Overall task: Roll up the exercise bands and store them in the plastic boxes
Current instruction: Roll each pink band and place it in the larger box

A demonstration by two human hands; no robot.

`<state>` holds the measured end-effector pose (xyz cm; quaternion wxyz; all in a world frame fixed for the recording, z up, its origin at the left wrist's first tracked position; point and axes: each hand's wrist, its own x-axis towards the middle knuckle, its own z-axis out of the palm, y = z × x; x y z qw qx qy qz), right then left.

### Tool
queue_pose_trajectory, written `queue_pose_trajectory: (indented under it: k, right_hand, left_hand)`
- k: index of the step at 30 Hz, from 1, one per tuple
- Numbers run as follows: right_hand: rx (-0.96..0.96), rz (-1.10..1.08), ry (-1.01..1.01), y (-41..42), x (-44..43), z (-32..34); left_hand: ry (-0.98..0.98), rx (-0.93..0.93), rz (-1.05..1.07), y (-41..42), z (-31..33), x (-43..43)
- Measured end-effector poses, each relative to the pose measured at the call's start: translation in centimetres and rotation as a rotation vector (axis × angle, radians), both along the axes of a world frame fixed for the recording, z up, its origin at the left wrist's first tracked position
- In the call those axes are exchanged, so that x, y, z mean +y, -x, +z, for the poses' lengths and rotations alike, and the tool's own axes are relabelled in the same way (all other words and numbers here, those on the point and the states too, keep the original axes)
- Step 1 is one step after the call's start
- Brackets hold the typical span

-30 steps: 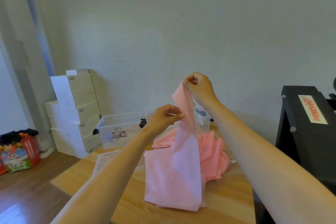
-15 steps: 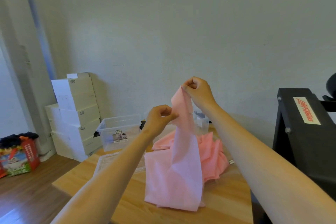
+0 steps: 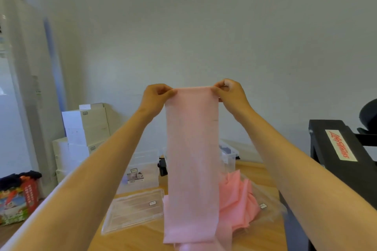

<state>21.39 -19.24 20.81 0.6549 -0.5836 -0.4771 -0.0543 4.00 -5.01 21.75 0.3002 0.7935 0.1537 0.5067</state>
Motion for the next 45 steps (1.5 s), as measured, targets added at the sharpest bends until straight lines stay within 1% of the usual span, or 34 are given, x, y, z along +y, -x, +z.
queue_pose_trajectory:
  k: [4, 9, 12, 15, 17, 20, 23, 25, 26, 28, 29, 30, 31, 32, 33, 34, 35, 36, 38, 42, 45]
  right_hand:
    - [-0.028, 0.034, 0.001, 0.7, -1.1, 3.6]
    - [-0.069, 0.158, 0.100, 1.1, -2.8, 5.4]
    - [-0.138, 0.229, 0.232, 1.0, -3.4, 5.4]
    - [-0.161, 0.398, 0.405, 0.7, -4.0, 5.3]
    - [-0.168, 0.510, 0.487, 0.5, -4.2, 5.2]
    - [-0.141, 0.559, 0.439, 0.2, -3.7, 4.9]
    - [-0.050, 0.589, 0.358, 0.0, -2.8, 4.5]
    - [0.020, 0.633, 0.336, -0.1, -2.1, 3.9]
    - [0.028, 0.622, 0.352, -0.3, -1.5, 3.4]
    - [-0.004, 0.506, 0.472, -0.8, 0.1, 1.7]
    - [-0.036, 0.410, 0.554, -1.2, 1.1, 0.6]
    - [-0.076, 0.295, 0.615, -1.7, 2.4, -0.7]
    - [-0.125, 0.163, 0.632, -2.3, 3.9, -2.0]
    - [-0.182, 0.022, 0.597, -2.9, 5.3, -3.1]
    - [-0.226, -0.098, 0.514, -3.3, 6.5, -4.0]
    - [-0.254, -0.172, 0.422, -3.3, 7.1, -4.6]
    - [-0.271, -0.202, 0.356, -3.3, 7.4, -5.1]
    - [-0.280, -0.197, 0.328, -3.4, 7.5, -5.6]
    - [-0.274, -0.126, 0.377, -3.8, 7.3, -7.2]
    - [-0.217, 0.114, 0.587, -3.9, 5.5, -13.4]
    - [-0.154, 0.224, 0.762, -2.8, 3.2, -18.7]
  left_hand:
    - [-0.058, -0.008, -0.027, 0.6, 3.9, -0.4]
    - [-0.075, 0.066, -0.082, 1.8, 5.4, 0.1]
    - [-0.017, 0.112, -0.165, 2.8, 5.2, 0.0]
    - [0.055, 0.196, -0.290, 3.7, 4.8, -0.2]
    - [0.094, 0.259, -0.333, 4.1, 4.6, -0.5]
    - [0.129, 0.285, -0.371, 4.5, 4.5, -0.7]
    - [0.175, 0.274, -0.443, 4.4, 4.3, -0.1]
    - [0.239, 0.273, -0.495, 3.8, 3.7, 0.5]
    - [0.268, 0.308, -0.500, 3.5, 3.2, 1.1]
    - [0.279, 0.471, -0.427, 2.5, 1.6, 2.7]
    - [0.235, 0.580, -0.330, 1.8, 0.5, 3.8]
    - [0.152, 0.662, -0.196, 0.9, -0.7, 4.9]
    - [0.049, 0.673, -0.047, -0.1, -1.9, 6.0]
    - [-0.040, 0.593, 0.075, -1.1, -2.9, 6.8]
    - [-0.095, 0.459, 0.141, -1.9, -3.7, 7.1]
    - [-0.123, 0.341, 0.151, -2.5, -4.3, 7.1]
    - [-0.131, 0.270, 0.133, -2.7, -4.8, 6.9]
    - [-0.123, 0.245, 0.109, -2.8, -5.4, 7.0]
    - [-0.090, 0.287, 0.060, -2.2, -7.5, 7.3]
    - [0.055, 0.454, -0.121, 0.3, -14.8, 5.9]
    - [0.196, 0.532, -0.227, 1.9, -20.8, 4.0]
